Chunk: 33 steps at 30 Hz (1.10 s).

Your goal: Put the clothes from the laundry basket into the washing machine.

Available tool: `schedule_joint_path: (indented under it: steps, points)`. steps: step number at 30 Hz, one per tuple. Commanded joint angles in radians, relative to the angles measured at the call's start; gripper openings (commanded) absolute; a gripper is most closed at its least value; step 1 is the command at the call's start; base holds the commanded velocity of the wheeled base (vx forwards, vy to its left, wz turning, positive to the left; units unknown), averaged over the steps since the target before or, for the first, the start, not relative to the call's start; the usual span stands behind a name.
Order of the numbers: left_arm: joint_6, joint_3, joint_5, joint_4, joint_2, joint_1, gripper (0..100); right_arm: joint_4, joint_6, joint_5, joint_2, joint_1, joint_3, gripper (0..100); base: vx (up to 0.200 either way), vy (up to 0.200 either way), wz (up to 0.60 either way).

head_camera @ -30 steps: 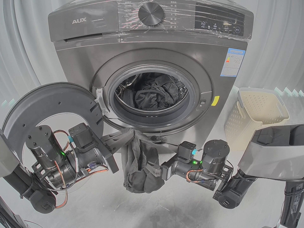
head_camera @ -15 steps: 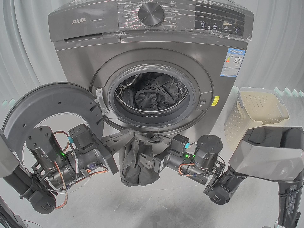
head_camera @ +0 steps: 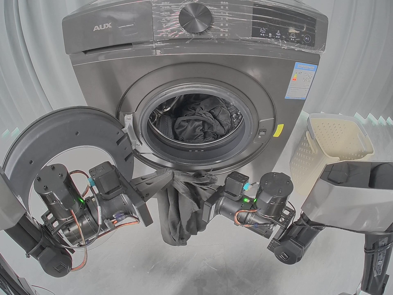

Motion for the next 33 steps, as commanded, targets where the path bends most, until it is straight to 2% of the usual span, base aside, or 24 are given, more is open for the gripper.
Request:
schedule_joint_path:
  steps: [1, 5, 8, 14, 17, 18, 20, 22, 24, 28, 33]
  points:
    - [0.000, 0.001, 0.000, -0.001, 0.005, 0.002, 0, 0.003, 0.001, -0.007, -0.079, -0.004, 0.072, 0, 0.000, 0.000, 0.00]
    - [0.000, 0.005, 0.000, -0.001, 0.007, 0.005, 0, 0.011, 0.001, -0.068, -0.151, -0.018, 0.129, 0, 0.000, 0.000, 0.00]
    - [-0.002, 0.006, 0.000, -0.001, 0.010, 0.004, 0, 0.014, 0.001, -0.074, -0.203, -0.013, 0.186, 0, 0.000, 0.000, 0.00]
    - [-0.003, 0.020, -0.001, -0.001, 0.014, -0.009, 0, 0.012, 0.001, -0.080, -0.226, -0.008, 0.213, 0, 0.000, 0.000, 0.00]
    - [-0.003, 0.008, -0.029, 0.001, 0.019, -0.009, 0, 0.009, 0.001, -0.082, -0.231, -0.008, 0.215, 0, 0.000, 0.000, 0.00]
    - [-0.003, 0.008, -0.041, 0.001, 0.022, -0.007, 100, 0.009, 0.001, -0.083, -0.235, -0.007, 0.216, 0, 0.000, 0.000, 0.00]
    - [-0.013, 0.001, -0.055, 0.001, 0.031, 0.001, 100, 0.006, -0.001, -0.083, -0.243, -0.005, 0.230, 0, 0.000, 0.000, 0.00]
    - [-0.036, -0.014, -0.049, 0.001, 0.062, 0.001, 100, 0.005, -0.002, -0.083, -0.254, -0.002, 0.246, 0, 0.000, 0.000, 0.00]
    - [-0.043, -0.022, -0.047, 0.001, 0.088, 0.001, 100, 0.006, -0.004, -0.083, -0.261, -0.001, 0.249, 0, 0.000, 0.000, 0.00]
    - [-0.045, -0.038, -0.047, -0.001, 0.162, 0.002, 100, 0.011, -0.004, -0.088, -0.285, -0.001, 0.218, 0, 0.000, 0.000, 0.00]
    - [-0.040, -0.043, -0.047, -0.001, 0.209, 0.002, 100, 0.019, -0.005, -0.134, -0.288, -0.001, 0.160, 0, 0.000, 0.000, 0.00]
